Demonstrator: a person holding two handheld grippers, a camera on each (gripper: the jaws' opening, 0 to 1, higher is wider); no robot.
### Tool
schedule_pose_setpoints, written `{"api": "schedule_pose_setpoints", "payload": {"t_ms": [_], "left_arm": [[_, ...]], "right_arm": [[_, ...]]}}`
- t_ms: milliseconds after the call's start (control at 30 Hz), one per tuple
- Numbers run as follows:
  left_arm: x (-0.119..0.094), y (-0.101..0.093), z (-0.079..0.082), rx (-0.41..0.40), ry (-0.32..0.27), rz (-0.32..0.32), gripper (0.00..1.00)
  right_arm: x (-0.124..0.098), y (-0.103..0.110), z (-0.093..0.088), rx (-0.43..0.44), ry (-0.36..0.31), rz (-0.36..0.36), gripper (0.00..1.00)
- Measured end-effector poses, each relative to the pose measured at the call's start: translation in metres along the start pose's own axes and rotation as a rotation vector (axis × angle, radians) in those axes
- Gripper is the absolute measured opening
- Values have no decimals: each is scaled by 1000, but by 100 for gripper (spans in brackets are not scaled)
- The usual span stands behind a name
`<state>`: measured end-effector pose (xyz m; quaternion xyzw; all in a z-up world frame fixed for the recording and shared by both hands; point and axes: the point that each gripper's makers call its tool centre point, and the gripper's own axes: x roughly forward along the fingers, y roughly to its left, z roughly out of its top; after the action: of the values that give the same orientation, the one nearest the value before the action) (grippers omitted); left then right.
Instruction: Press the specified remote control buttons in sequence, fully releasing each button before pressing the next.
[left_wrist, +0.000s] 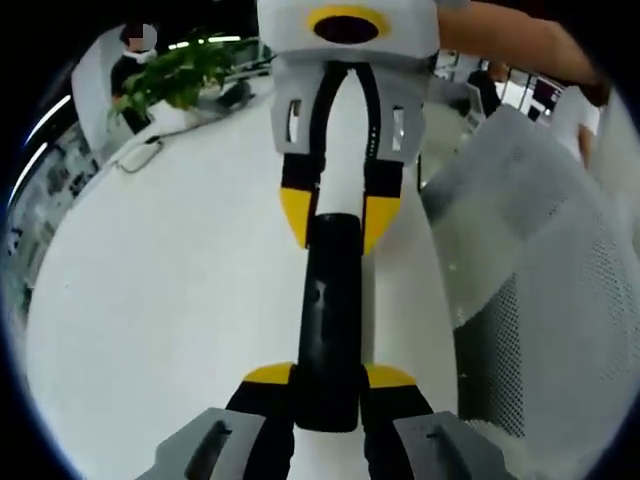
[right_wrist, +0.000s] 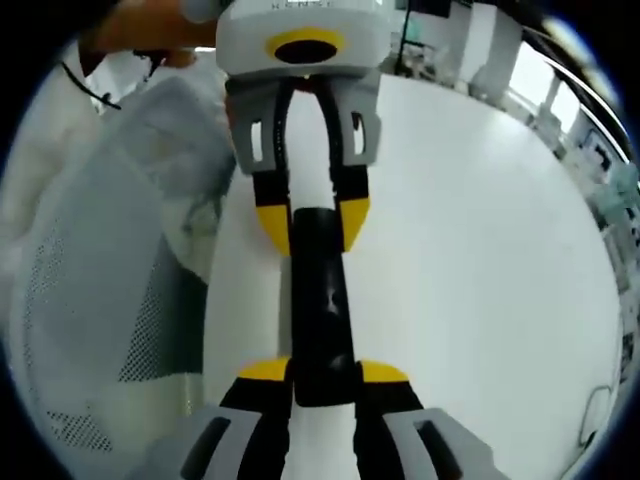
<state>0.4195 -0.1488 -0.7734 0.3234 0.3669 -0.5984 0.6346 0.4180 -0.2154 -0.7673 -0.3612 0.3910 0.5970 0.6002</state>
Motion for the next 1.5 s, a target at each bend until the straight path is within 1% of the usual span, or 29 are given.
{"api": "schedule_pose_setpoints", "payload": {"t_ms": [267,433,567,767,833,1067,1233,1433,1500], "left_arm": [[4,-2,-4,7,10,-8,23],[7,-4,-5,-2,1,-10,23],[7,-7,-5,9,-28,-8,24],[8,-8,-7,40,-53,0,24],[8,-7,-8,43,-71,5,24],[8,-9,-7,7,-113,29,24],[8,-10,-9,-2,-134,29,27],[8,-9,-10,-6,-139,34,27],[9,-9,-9,-6,-138,39,25]], "right_arm": [[6,3,-2,2,-4,3,20],[8,5,-3,2,-10,3,20],[12,8,-7,1,3,10,20],[18,11,-11,5,6,17,20],[19,12,-11,7,6,18,20],[19,14,-10,10,5,20,20],[19,14,-9,2,12,20,20],[19,14,-10,-4,19,18,20],[19,14,-10,-5,21,17,21]]}}
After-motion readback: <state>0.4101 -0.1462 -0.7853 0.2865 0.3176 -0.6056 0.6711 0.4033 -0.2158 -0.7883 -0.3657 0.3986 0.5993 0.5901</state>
